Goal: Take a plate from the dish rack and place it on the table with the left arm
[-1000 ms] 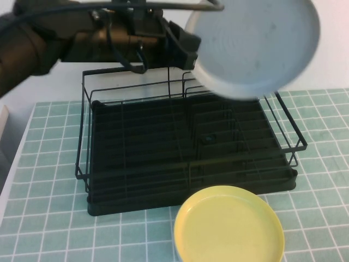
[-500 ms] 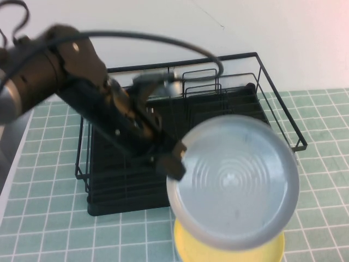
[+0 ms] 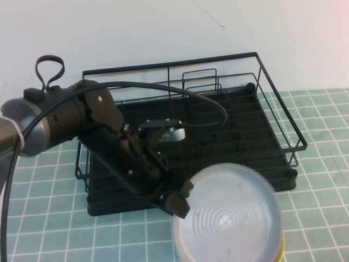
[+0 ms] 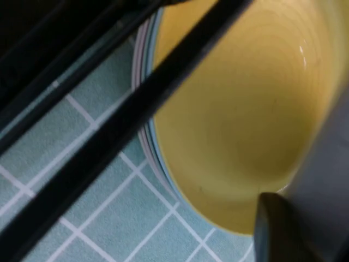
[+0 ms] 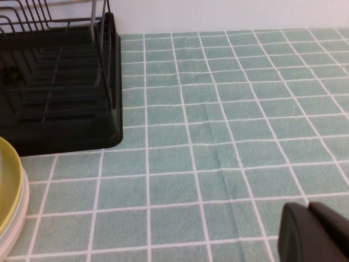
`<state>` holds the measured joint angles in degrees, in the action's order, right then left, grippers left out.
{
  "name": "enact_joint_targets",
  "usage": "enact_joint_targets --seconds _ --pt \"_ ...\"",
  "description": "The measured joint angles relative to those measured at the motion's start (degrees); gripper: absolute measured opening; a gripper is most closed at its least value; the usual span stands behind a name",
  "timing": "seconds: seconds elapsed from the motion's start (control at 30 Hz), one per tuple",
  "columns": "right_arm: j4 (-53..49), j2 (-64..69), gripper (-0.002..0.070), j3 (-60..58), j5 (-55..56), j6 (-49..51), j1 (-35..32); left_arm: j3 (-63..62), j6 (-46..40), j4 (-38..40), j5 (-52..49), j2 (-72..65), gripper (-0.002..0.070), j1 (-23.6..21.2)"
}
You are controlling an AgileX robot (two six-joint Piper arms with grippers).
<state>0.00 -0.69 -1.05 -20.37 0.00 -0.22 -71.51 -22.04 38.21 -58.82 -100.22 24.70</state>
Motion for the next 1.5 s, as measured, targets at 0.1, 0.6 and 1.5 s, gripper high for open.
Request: enact_joint_targets --seconds 0.1,0.6,1.5 --pt "0.00 0.00 -0.0001 0.00 0.00 0.00 0.00 0.00 0.00 0.00 0.23 0.00 0.0253 0.00" --pt "0.00 0.00 -0.0001 0.00 0.00 0.00 0.00 0.00 6.09 -23.65 0.64 24.96 0.0014 0.27" --pt "0.00 0.00 -0.0001 0.00 0.00 0.00 0.00 0.00 8.18 -25.80 -3.26 51.94 -0.0001 0.29"
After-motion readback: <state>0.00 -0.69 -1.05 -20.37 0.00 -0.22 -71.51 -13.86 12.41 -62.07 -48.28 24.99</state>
